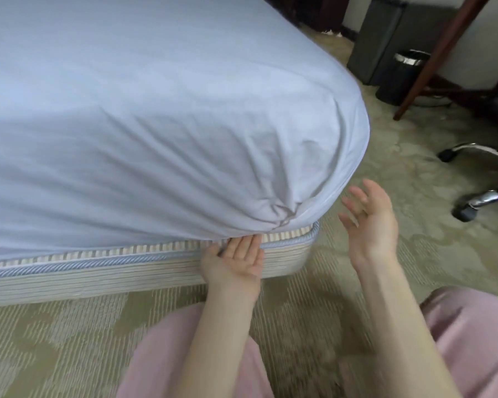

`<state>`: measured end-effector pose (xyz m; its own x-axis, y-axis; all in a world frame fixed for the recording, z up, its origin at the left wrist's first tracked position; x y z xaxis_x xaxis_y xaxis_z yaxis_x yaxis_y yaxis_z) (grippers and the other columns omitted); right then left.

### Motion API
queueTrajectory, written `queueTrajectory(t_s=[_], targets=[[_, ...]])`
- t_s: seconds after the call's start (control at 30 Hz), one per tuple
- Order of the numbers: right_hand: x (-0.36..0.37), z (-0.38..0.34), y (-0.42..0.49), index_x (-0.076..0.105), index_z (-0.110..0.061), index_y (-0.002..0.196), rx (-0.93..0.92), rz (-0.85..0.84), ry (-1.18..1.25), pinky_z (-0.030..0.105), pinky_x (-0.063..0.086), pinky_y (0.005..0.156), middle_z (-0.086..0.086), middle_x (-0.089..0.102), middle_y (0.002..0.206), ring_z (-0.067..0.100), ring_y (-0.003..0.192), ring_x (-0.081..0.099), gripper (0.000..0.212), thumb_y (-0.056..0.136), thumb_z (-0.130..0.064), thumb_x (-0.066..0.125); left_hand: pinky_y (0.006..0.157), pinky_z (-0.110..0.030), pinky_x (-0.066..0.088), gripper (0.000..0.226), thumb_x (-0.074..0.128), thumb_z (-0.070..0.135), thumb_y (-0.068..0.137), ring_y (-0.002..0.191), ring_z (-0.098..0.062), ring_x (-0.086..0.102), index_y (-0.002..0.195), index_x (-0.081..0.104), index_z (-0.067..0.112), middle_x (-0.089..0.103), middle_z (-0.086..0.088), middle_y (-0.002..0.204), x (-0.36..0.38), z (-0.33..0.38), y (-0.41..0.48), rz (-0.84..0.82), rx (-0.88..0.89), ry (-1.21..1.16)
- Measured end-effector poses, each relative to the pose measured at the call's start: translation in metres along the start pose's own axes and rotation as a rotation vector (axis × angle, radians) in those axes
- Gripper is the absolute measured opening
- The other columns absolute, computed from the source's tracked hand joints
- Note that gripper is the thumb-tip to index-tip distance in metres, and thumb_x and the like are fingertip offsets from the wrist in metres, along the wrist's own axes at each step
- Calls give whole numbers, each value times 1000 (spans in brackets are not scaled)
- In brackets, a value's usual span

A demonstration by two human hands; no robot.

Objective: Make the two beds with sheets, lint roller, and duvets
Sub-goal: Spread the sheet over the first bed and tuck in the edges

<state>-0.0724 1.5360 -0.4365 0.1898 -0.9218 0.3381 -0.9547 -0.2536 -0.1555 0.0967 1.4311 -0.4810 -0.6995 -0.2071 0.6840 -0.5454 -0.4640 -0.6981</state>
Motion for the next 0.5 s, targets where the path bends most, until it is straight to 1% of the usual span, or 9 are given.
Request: queueTrajectory(t_s=[0.07,0.13,0.2,0.27,0.3,0.33,0.4,0.47,0.5], targets=[[31,2,-5,56,-27,125,-89,-94,-19,29,42,99,-10,60,125,7,115,56,38,95,-45,41,101,-39,35,45,29,29,100,116,-31,55,115,57,-2,62,-17,120,2,-19,-8,-47,-161,138],[42,23,-15,47,-26,138,-33,-82,-86,34,32,112,-12,50,139,4,128,45,63,88,-63,36,96,-38,37,40,32,27,98,106,-30,59,106,60,-1,62,-17,120,7,-30,-9,-71,-222,236],[29,46,-22,48,-19,137,72,-92,-127,33,38,108,-5,51,139,6,123,50,56,96,-55,33,94,-36,38,35,37,26,97,102,-27,59,106,60,1,62,-15,120,17,-35,-6,-121,-187,279],[9,50,-26,55,-12,123,162,-115,-133,26,46,93,4,58,130,10,107,59,41,103,-37,28,97,-35,38,31,41,23,96,107,-25,59,107,58,0,62,-14,118,24,-37,0,-142,-149,316],[1,44,-23,57,-14,117,149,-85,-144,26,47,86,4,61,125,12,100,61,38,103,-34,27,99,-34,38,30,42,21,96,107,-25,59,108,58,-1,62,-14,117,25,-37,3,-142,-144,334],[-3,31,-20,58,-16,115,94,-37,-145,27,46,81,2,62,120,14,98,61,37,103,-35,28,99,-34,38,29,42,20,96,107,-24,60,108,58,0,63,-14,116,24,-38,7,-148,-138,353],[4,-7,-10,59,-18,118,-105,45,-134,28,44,82,-3,62,116,15,100,61,38,99,-40,34,96,-33,40,28,41,18,95,103,-22,63,106,61,2,66,-14,114,23,-38,9,-135,-101,405],[31,-45,3,59,-17,119,-321,-16,-81,23,47,84,-3,62,120,10,106,60,39,96,-39,37,93,-32,44,28,40,17,95,98,-21,66,104,64,5,69,-14,109,22,-40,16,-84,-30,418],[46,-58,9,60,-16,118,-405,-72,-71,19,47,83,-4,62,119,7,105,60,33,99,-32,38,91,-33,46,29,38,17,96,95,-23,67,104,64,7,71,-15,106,23,-41,18,-42,7,384]])
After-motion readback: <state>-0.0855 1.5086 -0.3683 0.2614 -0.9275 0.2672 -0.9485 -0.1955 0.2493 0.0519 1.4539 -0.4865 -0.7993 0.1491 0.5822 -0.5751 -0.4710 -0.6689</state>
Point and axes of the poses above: each hand's wrist, its own y-axis towards the middle knuckle, its own x-axis out of the palm, z = x × y, the point moved 4 cm from there along y, towards the middle knuckle
